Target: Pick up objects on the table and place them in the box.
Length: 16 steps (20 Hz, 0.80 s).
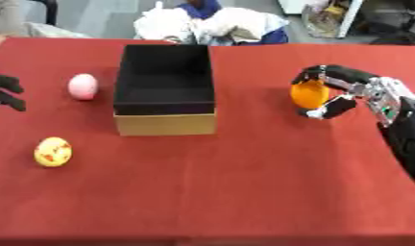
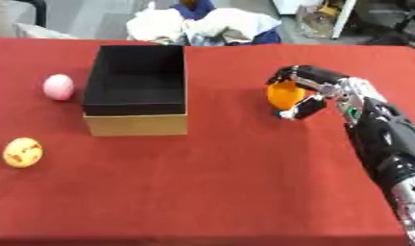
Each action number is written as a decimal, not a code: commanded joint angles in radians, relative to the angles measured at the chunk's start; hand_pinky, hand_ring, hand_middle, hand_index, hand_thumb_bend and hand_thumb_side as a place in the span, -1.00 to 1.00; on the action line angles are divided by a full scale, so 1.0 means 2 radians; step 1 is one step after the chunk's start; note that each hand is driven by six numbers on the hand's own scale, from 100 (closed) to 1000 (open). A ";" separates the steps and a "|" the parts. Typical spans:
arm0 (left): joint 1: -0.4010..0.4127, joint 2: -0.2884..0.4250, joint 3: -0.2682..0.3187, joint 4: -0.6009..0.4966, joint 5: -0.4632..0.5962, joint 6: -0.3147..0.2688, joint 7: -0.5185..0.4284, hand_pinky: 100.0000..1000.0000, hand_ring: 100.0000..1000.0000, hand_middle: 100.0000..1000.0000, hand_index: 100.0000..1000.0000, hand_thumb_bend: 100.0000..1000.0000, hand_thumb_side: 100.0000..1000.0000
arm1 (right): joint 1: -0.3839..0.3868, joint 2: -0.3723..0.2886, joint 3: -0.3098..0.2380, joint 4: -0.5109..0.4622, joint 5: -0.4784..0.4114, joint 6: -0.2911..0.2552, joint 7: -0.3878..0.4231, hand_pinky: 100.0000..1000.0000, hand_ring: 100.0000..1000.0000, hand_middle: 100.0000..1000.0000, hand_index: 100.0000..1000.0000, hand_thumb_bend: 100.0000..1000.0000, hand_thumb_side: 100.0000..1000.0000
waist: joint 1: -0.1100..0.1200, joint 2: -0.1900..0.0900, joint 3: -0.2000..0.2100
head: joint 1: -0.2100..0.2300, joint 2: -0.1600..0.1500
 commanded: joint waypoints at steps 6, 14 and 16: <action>-0.005 0.010 0.001 -0.006 0.002 0.000 -0.001 0.25 -0.11 0.05 0.33 -0.92 0.48 | -0.011 -0.010 -0.012 -0.019 0.101 0.017 -0.117 0.30 0.39 0.42 0.60 -0.29 -0.84 | 0.002 -0.008 0.000 | -0.002 0.002; -0.005 0.010 0.001 -0.006 0.002 0.000 0.000 0.25 -0.11 0.05 0.33 -0.92 0.48 | -0.011 -0.009 -0.018 -0.023 0.188 0.041 -0.246 0.07 0.04 -0.29 -0.29 -0.30 -0.86 | 0.002 -0.009 0.001 | -0.001 0.001; -0.005 0.010 0.001 -0.006 0.002 0.000 0.000 0.25 -0.11 0.05 0.33 -0.92 0.48 | -0.011 -0.008 -0.020 -0.018 0.200 0.045 -0.273 0.06 0.01 -0.37 -0.50 -0.31 -0.94 | 0.002 -0.009 0.001 | -0.001 0.001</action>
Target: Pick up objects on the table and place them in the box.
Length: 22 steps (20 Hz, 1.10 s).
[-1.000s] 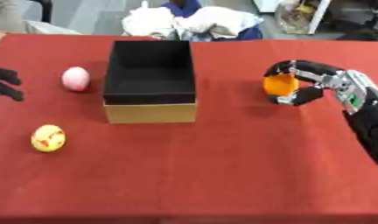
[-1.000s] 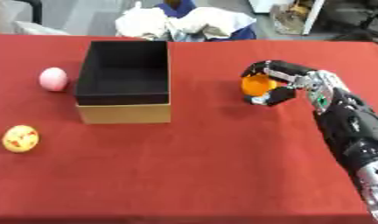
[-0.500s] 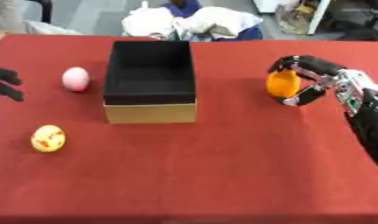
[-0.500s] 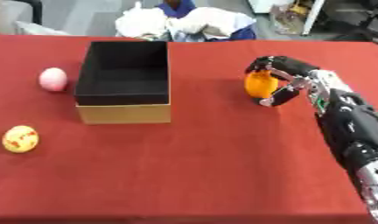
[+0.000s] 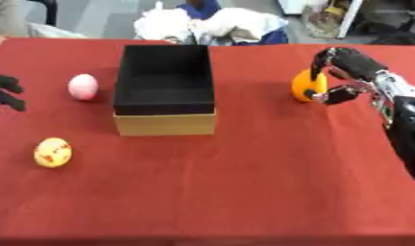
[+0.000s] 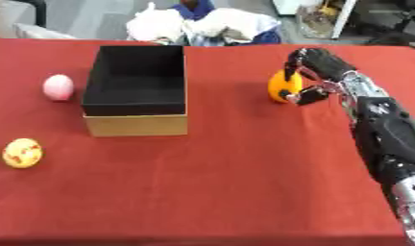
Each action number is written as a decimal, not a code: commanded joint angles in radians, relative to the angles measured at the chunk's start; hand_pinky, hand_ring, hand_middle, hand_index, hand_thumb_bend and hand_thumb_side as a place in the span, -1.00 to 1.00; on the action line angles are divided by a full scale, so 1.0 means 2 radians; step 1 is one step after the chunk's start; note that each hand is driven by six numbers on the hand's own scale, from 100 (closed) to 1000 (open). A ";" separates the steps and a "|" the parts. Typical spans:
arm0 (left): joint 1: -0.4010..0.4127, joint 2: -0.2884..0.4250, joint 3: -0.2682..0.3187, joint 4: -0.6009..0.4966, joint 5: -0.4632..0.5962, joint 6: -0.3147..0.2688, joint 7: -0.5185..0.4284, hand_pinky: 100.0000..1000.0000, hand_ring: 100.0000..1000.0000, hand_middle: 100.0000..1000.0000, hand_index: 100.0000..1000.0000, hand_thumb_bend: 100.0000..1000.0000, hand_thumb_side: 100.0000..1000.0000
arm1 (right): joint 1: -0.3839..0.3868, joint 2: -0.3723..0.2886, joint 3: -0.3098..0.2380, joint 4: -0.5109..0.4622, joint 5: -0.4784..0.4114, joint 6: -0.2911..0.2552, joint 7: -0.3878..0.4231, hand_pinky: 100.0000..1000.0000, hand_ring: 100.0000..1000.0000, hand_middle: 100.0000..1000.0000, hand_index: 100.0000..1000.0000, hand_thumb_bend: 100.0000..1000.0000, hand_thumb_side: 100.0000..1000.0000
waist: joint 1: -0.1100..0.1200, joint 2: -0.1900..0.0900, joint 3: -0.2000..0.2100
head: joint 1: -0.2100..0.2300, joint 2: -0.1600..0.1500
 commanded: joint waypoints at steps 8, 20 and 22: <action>-0.005 0.011 0.000 -0.007 0.001 0.000 -0.001 0.25 -0.11 0.05 0.33 -0.92 0.48 | -0.011 -0.007 -0.003 0.013 0.052 0.014 -0.062 0.20 0.22 0.06 0.23 -0.25 -0.64 | 0.002 -0.009 0.001 | -0.001 0.001; -0.004 0.011 0.000 -0.007 0.002 0.000 -0.001 0.25 -0.11 0.05 0.33 -0.92 0.48 | -0.012 -0.009 -0.017 0.030 0.081 0.038 0.056 0.31 0.44 0.53 0.60 -0.25 -0.63 | 0.003 -0.009 0.001 | -0.001 0.001; -0.004 0.011 0.000 -0.007 0.002 0.000 0.000 0.26 -0.11 0.05 0.33 -0.93 0.48 | -0.011 -0.008 -0.018 0.027 0.079 0.045 0.040 0.28 0.39 0.44 0.51 -0.25 -0.70 | 0.003 -0.009 0.001 | -0.001 0.001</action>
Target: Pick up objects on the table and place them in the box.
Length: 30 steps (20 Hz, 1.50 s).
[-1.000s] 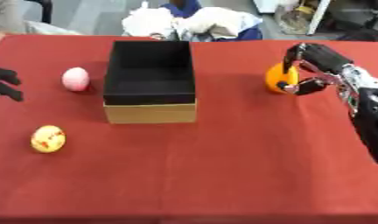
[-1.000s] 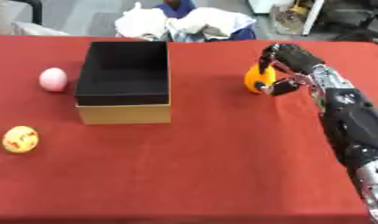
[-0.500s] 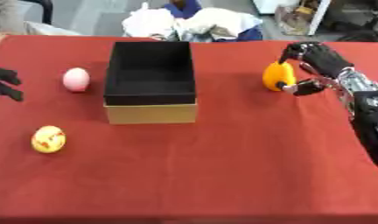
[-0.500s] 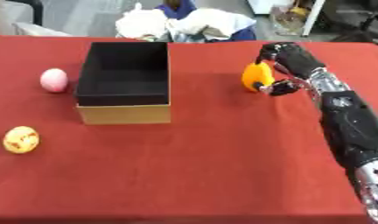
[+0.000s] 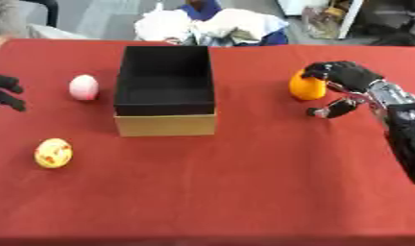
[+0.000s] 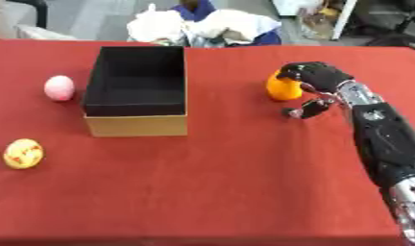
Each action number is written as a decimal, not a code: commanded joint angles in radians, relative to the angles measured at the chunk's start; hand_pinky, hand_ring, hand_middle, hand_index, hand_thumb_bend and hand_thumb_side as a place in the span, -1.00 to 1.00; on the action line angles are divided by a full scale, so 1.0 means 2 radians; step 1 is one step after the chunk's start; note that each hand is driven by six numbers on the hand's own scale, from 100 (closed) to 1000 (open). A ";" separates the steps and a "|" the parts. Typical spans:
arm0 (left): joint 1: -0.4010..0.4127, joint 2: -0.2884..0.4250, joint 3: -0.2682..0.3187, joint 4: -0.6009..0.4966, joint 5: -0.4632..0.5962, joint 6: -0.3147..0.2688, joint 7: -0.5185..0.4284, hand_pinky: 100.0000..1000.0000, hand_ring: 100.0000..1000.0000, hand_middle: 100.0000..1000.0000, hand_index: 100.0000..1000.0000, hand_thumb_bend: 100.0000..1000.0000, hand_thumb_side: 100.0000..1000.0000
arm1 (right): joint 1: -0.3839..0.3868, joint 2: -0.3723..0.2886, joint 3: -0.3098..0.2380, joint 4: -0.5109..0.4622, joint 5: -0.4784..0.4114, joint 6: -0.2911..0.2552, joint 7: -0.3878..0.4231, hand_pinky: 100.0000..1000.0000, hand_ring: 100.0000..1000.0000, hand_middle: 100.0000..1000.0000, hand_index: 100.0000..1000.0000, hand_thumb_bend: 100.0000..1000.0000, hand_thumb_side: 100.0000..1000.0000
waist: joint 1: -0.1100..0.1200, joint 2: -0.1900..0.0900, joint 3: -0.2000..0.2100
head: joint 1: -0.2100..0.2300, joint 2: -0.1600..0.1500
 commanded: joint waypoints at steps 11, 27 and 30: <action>-0.003 0.010 -0.001 -0.007 0.001 0.001 0.000 0.26 -0.11 0.06 0.33 -0.92 0.50 | -0.014 -0.009 -0.008 -0.016 -0.003 0.041 -0.122 -0.28 -0.23 -0.31 -0.25 -0.32 -1.00 | 0.002 -0.007 0.000 | -0.003 0.002; -0.004 0.011 -0.005 -0.007 0.004 0.003 -0.003 0.25 -0.11 0.06 0.33 -0.92 0.50 | -0.090 0.025 0.011 -0.085 -0.029 0.000 -0.159 -0.43 -0.42 -0.51 -0.40 -0.49 -1.00 | 0.000 -0.013 0.004 | -0.007 0.002; -0.004 0.010 -0.006 -0.006 0.004 0.003 -0.004 0.25 -0.11 0.06 0.33 -0.92 0.50 | -0.111 0.044 0.022 -0.095 -0.036 -0.016 -0.153 -0.43 -0.42 -0.50 -0.40 -0.49 -1.00 | 0.000 -0.014 0.008 | -0.009 0.002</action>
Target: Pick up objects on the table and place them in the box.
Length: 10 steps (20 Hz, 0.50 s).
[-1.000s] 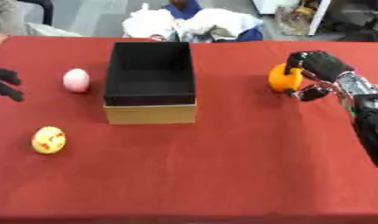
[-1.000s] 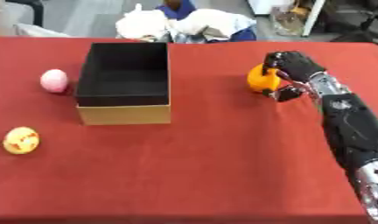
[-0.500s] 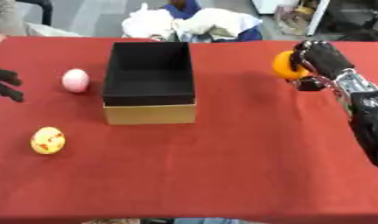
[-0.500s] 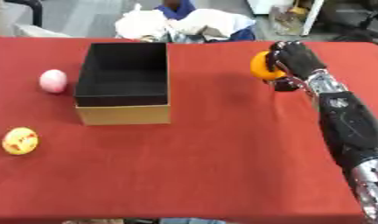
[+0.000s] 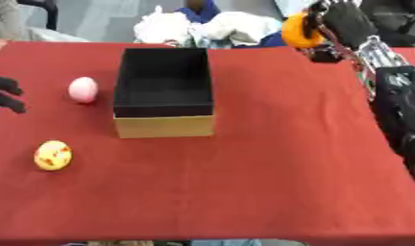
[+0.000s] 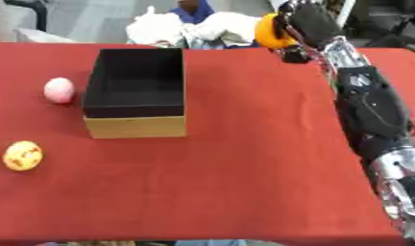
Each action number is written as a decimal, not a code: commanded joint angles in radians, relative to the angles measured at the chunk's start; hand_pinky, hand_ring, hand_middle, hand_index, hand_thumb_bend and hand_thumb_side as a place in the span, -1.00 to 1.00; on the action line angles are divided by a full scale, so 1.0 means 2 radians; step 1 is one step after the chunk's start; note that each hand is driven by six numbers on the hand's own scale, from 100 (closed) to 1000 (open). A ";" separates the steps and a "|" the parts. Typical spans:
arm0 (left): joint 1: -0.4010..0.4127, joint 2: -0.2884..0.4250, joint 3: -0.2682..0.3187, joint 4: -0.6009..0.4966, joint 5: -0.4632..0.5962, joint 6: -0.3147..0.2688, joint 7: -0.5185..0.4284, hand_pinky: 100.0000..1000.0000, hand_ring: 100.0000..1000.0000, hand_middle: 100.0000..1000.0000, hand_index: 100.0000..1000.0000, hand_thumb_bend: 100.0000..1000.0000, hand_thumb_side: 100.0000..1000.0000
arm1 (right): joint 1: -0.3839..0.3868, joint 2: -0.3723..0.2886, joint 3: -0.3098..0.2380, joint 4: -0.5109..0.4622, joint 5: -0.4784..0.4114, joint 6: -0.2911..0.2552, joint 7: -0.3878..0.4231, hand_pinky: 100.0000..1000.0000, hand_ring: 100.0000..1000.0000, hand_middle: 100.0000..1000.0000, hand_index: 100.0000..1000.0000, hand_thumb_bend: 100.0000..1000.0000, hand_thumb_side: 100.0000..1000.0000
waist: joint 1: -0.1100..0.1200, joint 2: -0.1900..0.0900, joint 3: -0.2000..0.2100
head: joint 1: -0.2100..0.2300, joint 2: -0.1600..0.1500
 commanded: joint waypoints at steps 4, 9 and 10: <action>-0.009 0.009 -0.004 -0.007 0.004 0.001 -0.004 0.25 -0.11 0.06 0.33 -0.92 0.49 | -0.047 0.041 0.020 -0.020 -0.003 -0.034 0.009 -0.44 -0.41 -0.49 -0.39 -0.47 -1.00 | 0.002 -0.010 0.009 | -0.008 0.002; -0.014 0.008 -0.006 -0.008 0.007 0.000 -0.006 0.25 -0.11 0.06 0.33 -0.93 0.49 | -0.058 0.084 0.025 -0.014 0.025 -0.049 0.013 -0.51 -0.46 -0.50 -0.43 -0.38 -1.00 | 0.004 -0.008 0.022 | -0.015 0.001; -0.015 0.007 -0.007 -0.009 0.008 0.000 -0.007 0.25 -0.11 0.06 0.33 -0.93 0.49 | -0.057 0.092 0.025 -0.013 0.033 -0.049 0.013 -0.52 -0.46 -0.50 -0.43 -0.36 -1.00 | 0.005 -0.008 0.025 | -0.017 0.001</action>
